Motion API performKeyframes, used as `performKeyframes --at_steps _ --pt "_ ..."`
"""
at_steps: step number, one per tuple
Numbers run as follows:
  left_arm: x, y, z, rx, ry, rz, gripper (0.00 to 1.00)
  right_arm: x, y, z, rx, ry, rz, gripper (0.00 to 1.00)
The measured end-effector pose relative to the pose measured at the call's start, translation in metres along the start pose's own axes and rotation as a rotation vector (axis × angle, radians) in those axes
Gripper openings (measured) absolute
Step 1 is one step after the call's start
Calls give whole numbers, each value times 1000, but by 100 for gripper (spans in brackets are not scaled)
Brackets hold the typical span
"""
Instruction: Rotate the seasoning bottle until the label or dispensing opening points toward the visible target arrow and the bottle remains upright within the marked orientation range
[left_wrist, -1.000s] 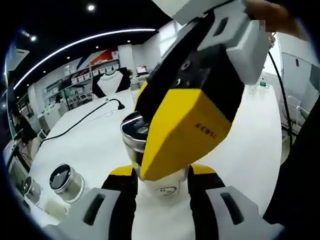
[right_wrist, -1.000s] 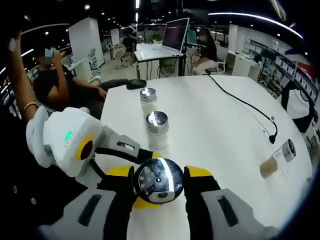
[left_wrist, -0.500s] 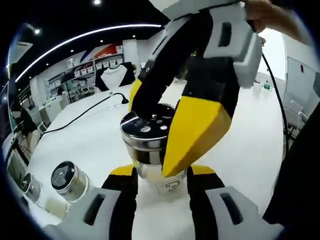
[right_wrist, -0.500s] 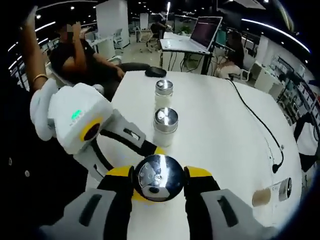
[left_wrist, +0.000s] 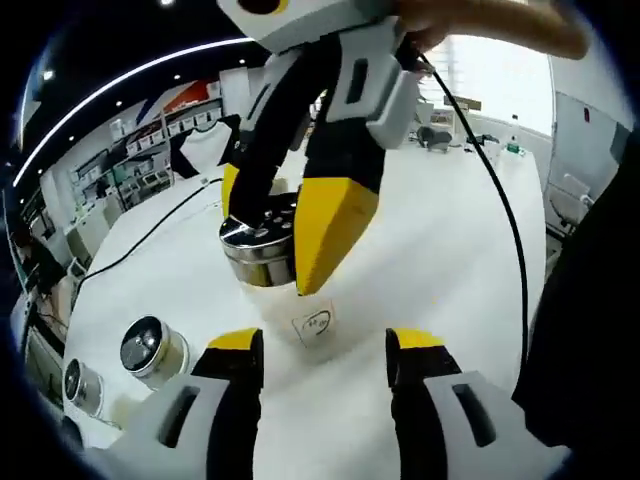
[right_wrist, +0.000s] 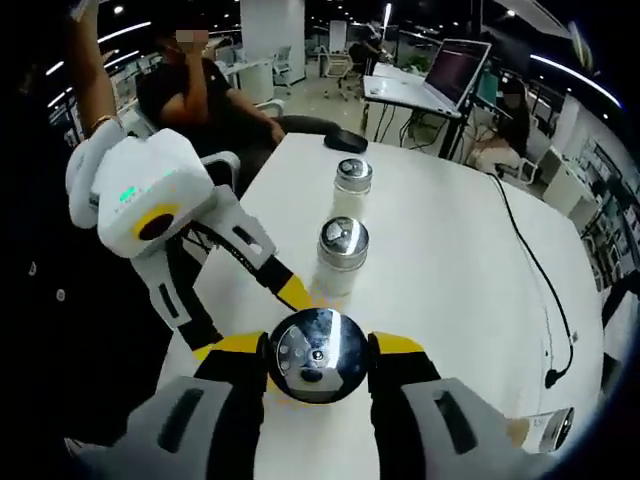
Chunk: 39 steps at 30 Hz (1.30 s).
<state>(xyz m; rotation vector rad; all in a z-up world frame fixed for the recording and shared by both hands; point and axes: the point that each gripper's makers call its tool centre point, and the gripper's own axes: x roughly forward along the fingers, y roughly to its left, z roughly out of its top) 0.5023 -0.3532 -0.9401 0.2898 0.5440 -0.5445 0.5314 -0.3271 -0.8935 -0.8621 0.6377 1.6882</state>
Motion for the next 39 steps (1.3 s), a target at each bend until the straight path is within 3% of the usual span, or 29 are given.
performKeyframes --at_steps 4,6,8,10,14,24,25,32,39 --pt "-7 -2 0 -61 -28 -12 68 1 -1 1 9 -4 1 37" --pt "-10 4 12 -126 -122 26 83 1 0 1 13 -4 -3 38" --pt "-10 1 5 -131 -88 7 91 2 0 0 28 -7 -13 38" --pt "-11 -2 3 -130 -89 -3 91 4 0 -2 38 -9 -20 39" --pt "-12 -11 4 -158 -95 -30 100 9 0 -5 35 15 -27 40" --pt "-17 -23 -1 -126 -65 -81 100 8 -1 -5 0 22 -12 40" --pt "-17 -23 -7 -109 -26 -83 100 8 -1 -5 2 21 -13 40" --pt "-16 -25 -2 -126 -48 -88 100 8 -2 -6 18 32 -31 40" --pt "-15 -30 -4 -114 -32 -102 100 8 -3 -5 44 28 -54 41"
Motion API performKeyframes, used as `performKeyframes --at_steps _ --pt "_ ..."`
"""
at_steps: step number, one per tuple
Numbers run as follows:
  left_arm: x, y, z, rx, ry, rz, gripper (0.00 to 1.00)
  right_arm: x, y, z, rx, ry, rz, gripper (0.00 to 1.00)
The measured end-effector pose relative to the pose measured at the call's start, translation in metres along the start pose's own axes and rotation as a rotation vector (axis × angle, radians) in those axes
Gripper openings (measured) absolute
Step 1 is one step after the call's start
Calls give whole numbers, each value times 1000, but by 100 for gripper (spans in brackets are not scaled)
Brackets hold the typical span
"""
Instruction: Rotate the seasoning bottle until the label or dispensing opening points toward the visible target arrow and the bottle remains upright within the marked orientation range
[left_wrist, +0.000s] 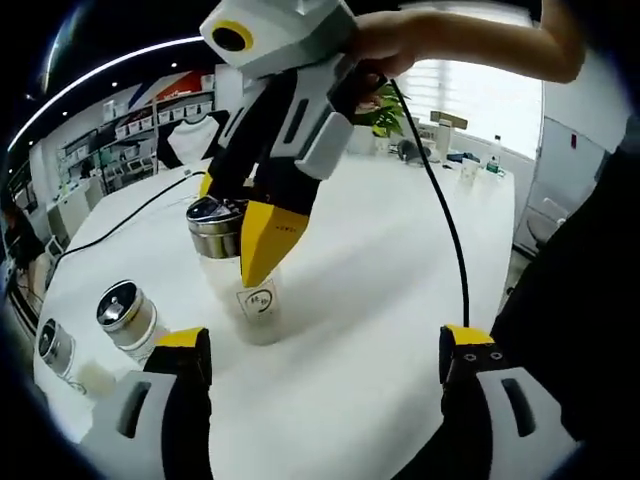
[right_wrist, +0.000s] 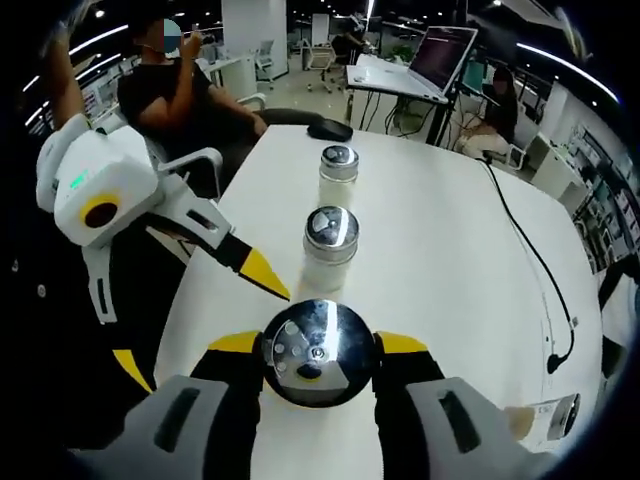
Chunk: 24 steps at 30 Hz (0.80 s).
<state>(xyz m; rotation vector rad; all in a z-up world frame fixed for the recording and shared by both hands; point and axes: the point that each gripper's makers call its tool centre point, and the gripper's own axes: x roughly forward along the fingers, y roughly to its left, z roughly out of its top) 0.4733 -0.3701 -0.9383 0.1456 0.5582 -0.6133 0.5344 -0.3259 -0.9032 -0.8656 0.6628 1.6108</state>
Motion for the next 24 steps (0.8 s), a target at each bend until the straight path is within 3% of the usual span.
performKeyframes --at_steps 7,16,24 --pt "-3 3 6 -6 -13 1 100 -16 4 20 92 -118 23 45" --pt "-5 5 12 -28 -15 3 100 -48 -22 35 153 -212 -64 47" --pt "-7 14 17 -50 -37 40 96 -72 -50 11 248 -232 -134 47"
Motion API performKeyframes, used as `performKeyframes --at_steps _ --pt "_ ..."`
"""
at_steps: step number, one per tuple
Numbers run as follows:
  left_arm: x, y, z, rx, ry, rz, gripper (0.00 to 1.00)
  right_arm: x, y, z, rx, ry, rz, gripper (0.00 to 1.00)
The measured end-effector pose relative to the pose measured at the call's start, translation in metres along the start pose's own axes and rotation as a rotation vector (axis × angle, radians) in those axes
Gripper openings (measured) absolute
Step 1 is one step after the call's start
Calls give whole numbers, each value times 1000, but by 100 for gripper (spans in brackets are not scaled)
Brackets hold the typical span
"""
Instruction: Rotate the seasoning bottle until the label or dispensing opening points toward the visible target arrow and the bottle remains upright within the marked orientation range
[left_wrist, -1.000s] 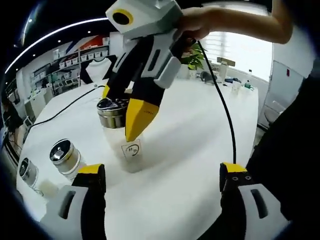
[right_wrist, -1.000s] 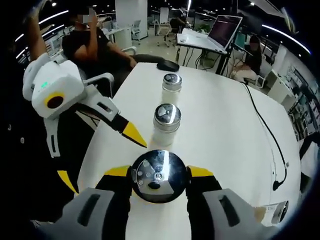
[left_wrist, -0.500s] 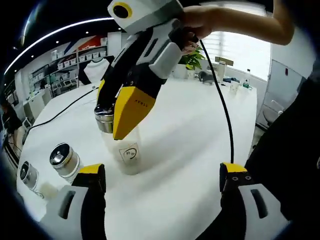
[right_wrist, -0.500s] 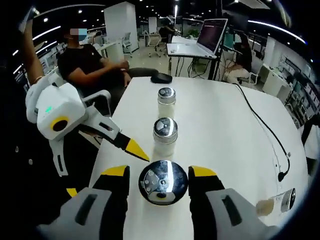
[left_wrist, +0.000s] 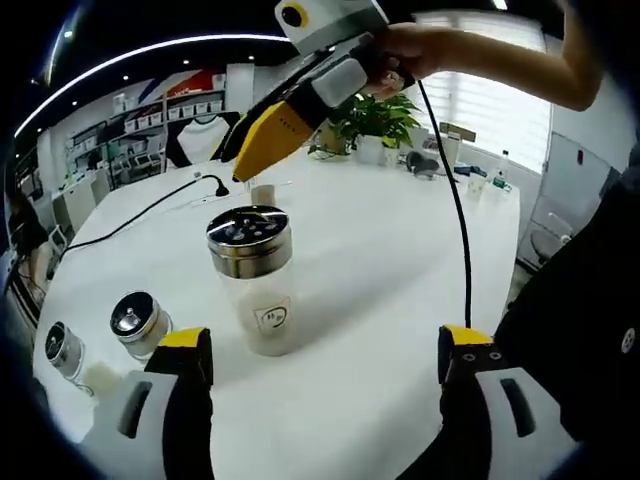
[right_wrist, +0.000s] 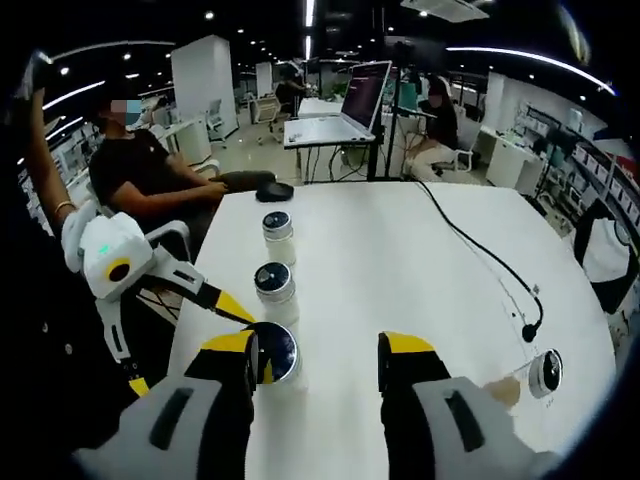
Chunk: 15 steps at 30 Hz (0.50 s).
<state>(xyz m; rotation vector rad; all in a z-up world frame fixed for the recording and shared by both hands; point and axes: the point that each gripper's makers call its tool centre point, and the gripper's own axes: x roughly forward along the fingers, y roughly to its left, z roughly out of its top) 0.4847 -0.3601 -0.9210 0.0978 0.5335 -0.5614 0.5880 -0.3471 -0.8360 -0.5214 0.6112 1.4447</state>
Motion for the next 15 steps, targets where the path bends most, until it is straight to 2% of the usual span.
performKeyframes --at_steps 5,9,13,15 --pt "0 2 1 -15 1 3 97 -11 -24 -16 24 33 -62 47" --pt "1 -2 2 -17 5 2 97 -20 -45 -23 67 35 -120 47" --pt "1 -8 -1 -25 16 -3 97 -27 -75 -30 108 36 -191 47" --pt "2 -13 -3 -15 25 -18 97 -31 -93 -30 126 15 -233 47"
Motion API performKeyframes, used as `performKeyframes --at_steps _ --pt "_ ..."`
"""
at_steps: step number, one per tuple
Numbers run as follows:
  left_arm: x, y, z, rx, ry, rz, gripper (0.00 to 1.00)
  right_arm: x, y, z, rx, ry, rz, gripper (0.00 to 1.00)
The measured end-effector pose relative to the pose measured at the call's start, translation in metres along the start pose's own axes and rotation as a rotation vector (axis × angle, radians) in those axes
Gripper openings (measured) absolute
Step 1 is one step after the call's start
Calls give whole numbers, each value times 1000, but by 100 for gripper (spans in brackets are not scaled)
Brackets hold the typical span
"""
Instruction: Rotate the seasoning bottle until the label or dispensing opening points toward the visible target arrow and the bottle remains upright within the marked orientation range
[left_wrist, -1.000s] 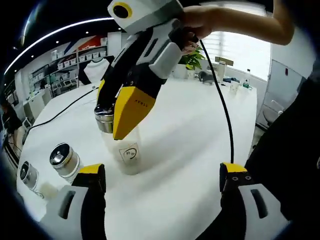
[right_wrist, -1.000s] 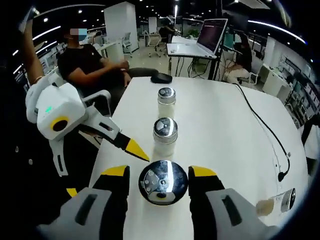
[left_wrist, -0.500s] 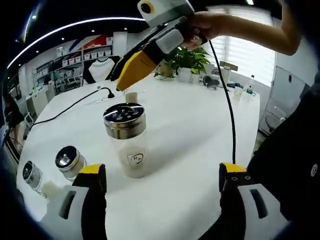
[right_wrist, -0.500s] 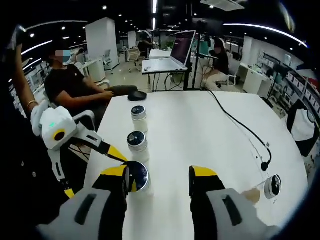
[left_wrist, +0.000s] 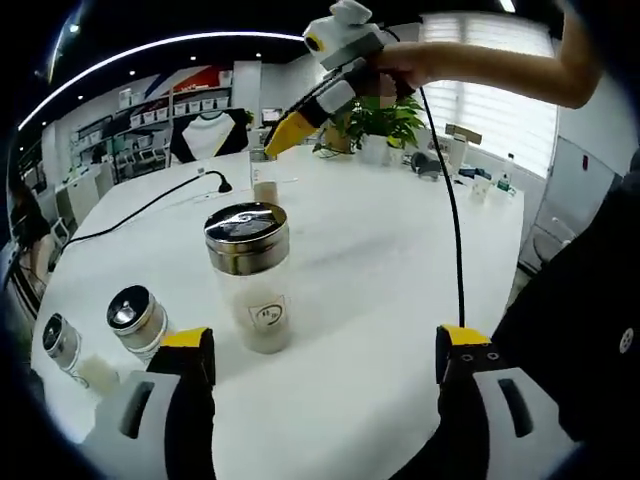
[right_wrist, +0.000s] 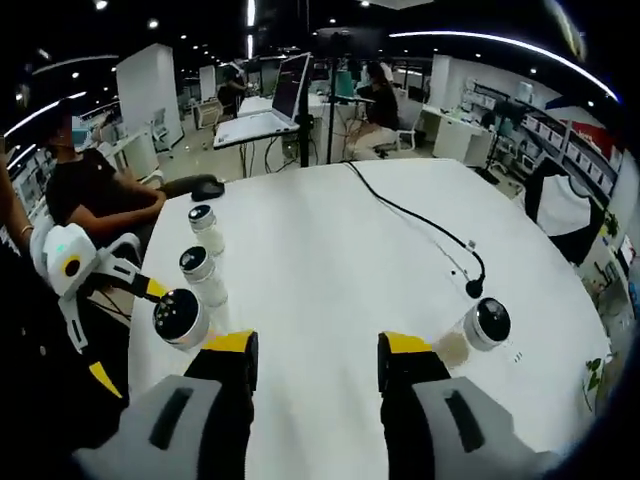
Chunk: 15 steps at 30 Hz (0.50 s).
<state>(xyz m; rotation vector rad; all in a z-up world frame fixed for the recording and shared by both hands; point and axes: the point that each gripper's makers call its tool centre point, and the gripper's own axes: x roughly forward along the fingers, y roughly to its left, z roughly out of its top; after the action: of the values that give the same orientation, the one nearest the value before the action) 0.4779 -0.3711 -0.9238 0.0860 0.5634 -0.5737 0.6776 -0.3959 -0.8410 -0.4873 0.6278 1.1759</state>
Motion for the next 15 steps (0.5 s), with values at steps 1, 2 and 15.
performKeyframes --at_steps 1,2,15 --pt "0 -1 -1 6 5 -6 97 0 -8 2 19 -11 -14 46" --pt "0 -1 0 4 2 -4 97 0 -13 0 11 2 -32 46" --pt "-2 4 10 -30 -16 30 97 0 -98 -4 11 31 -270 45"
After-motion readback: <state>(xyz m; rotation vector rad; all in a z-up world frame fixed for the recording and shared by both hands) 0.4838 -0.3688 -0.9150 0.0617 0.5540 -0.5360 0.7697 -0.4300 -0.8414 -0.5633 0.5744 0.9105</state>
